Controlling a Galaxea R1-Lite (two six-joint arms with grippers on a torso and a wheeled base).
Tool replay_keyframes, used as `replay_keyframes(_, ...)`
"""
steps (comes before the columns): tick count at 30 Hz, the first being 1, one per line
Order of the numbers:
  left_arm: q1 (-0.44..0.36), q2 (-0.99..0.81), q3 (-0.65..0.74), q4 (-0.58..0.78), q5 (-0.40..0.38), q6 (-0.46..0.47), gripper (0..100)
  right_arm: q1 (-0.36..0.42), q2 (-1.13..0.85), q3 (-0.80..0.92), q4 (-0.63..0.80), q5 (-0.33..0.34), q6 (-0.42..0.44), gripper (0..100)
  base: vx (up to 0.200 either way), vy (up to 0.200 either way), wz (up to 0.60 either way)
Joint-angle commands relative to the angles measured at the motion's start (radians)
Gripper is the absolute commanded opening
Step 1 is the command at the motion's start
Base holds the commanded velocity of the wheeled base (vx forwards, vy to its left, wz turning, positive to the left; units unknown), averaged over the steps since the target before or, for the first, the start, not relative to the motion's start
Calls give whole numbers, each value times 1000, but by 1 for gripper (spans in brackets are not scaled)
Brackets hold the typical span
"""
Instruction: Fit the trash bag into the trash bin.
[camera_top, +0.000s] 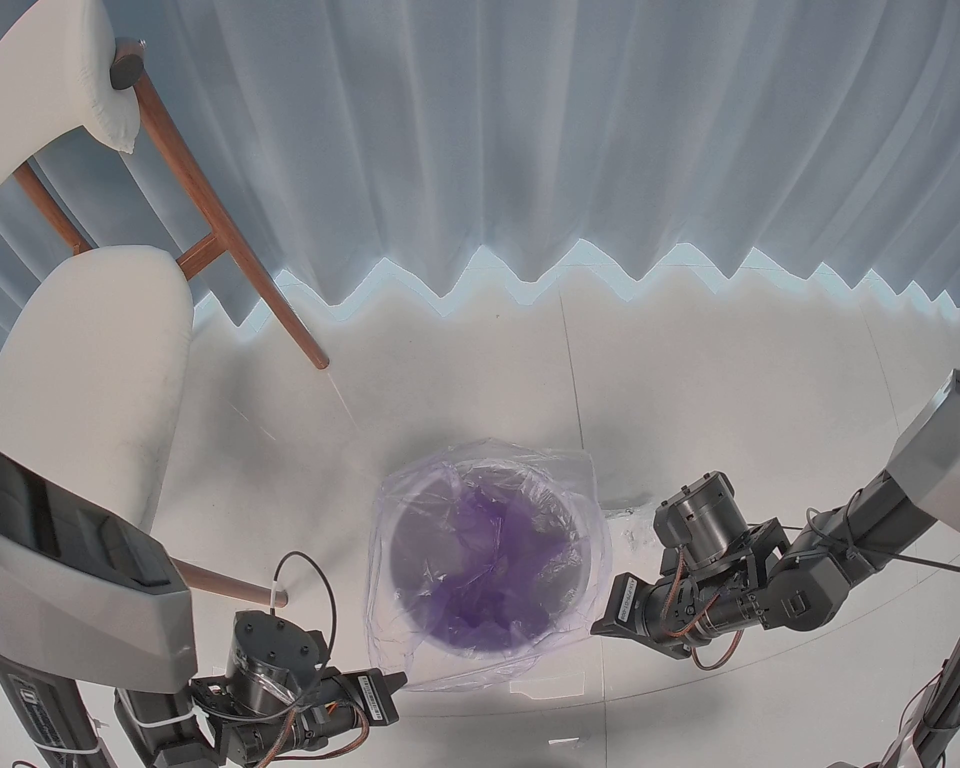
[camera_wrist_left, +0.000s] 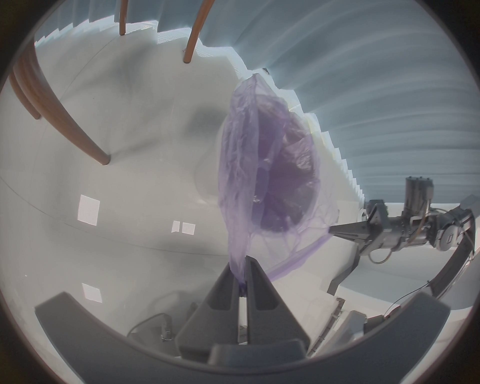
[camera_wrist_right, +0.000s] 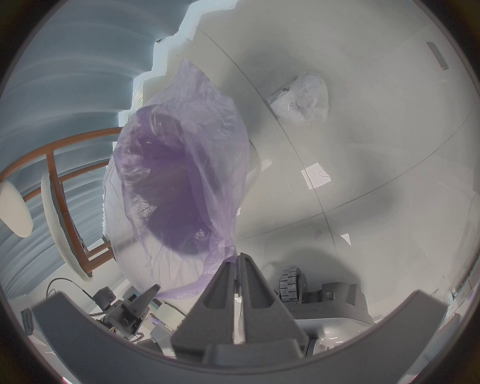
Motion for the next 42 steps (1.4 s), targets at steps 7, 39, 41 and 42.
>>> replay_keyframes(7, 14, 274, 24, -151, 73, 90, 0, 25, 78, 13, -30, -4, 7, 0, 0, 0, 0)
replay_keyframes(39, 135, 375, -185, -152, 120, 149, 0, -36, 275, -147, -103, -202, 22, 0, 0, 0, 0)
replay_keyframes(41, 140, 390, -194, -154, 122, 149, 0, -44, 278, -151, -103, -202, 24, 0, 0, 0, 0)
replay_keyframes(42, 140, 395, -199, -154, 122, 149, 0, -47, 278, -153, -103, -205, 24, 0, 0, 0, 0)
